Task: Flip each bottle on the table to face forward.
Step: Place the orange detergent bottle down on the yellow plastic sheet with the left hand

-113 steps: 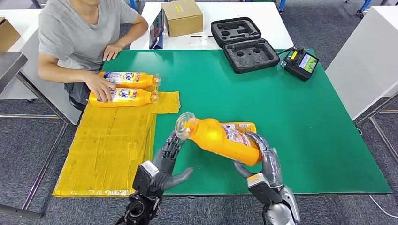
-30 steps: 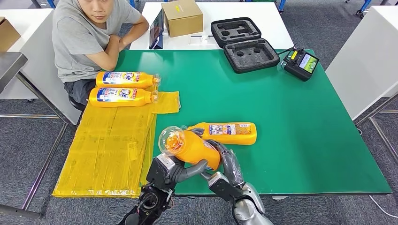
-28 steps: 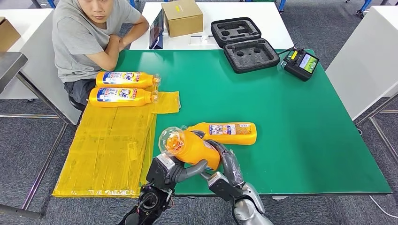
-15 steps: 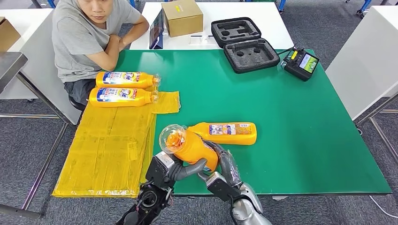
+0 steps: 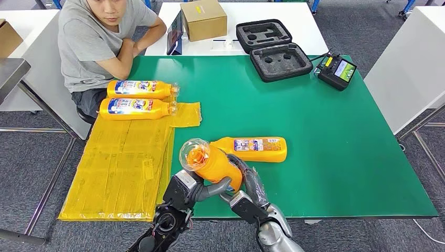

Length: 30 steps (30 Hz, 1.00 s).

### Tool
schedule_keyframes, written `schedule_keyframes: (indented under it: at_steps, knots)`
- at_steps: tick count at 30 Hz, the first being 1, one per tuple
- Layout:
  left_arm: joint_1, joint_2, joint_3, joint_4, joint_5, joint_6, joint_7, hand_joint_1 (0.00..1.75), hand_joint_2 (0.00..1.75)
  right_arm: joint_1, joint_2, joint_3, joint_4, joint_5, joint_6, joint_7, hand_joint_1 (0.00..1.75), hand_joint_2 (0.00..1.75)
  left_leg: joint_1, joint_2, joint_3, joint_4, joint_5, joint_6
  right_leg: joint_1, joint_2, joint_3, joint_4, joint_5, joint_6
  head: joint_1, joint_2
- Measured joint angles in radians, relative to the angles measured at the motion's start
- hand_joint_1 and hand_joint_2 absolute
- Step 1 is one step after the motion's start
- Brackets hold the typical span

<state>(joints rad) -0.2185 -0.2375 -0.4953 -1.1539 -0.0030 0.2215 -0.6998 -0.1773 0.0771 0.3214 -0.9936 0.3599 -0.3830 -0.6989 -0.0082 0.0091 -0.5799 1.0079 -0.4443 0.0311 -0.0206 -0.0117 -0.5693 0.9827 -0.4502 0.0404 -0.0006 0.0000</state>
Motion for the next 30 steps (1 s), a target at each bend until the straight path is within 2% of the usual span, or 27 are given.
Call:
schedule_keyframes:
  at_steps: [19, 30]
  knots:
    - [-0.032, 0.05, 0.001, -0.01, -0.033, 0.054, -0.001, 1.75, 1.75, 0.001, 0.01, 0.016, 0.003, -0.017, 0.013, 0.0, 0.0, 1.75, 0.0, 0.0, 0.0, 0.0, 0.0, 0.0, 0.0, 0.0, 0.0, 0.0, 0.0, 0.0, 0.0, 0.0]
    - [-0.065, 0.081, 0.006, -0.008, -0.194, 0.149, 0.0, 1.75, 1.75, 0.002, 0.012, 0.016, 0.006, -0.006, 0.014, 0.0, 0.0, 1.75, 0.0, 0.0, 0.0, 0.0, 0.0, 0.0, 0.0, 0.0, 0.0, 0.0, 0.0, 0.0, 0.0, 0.0]
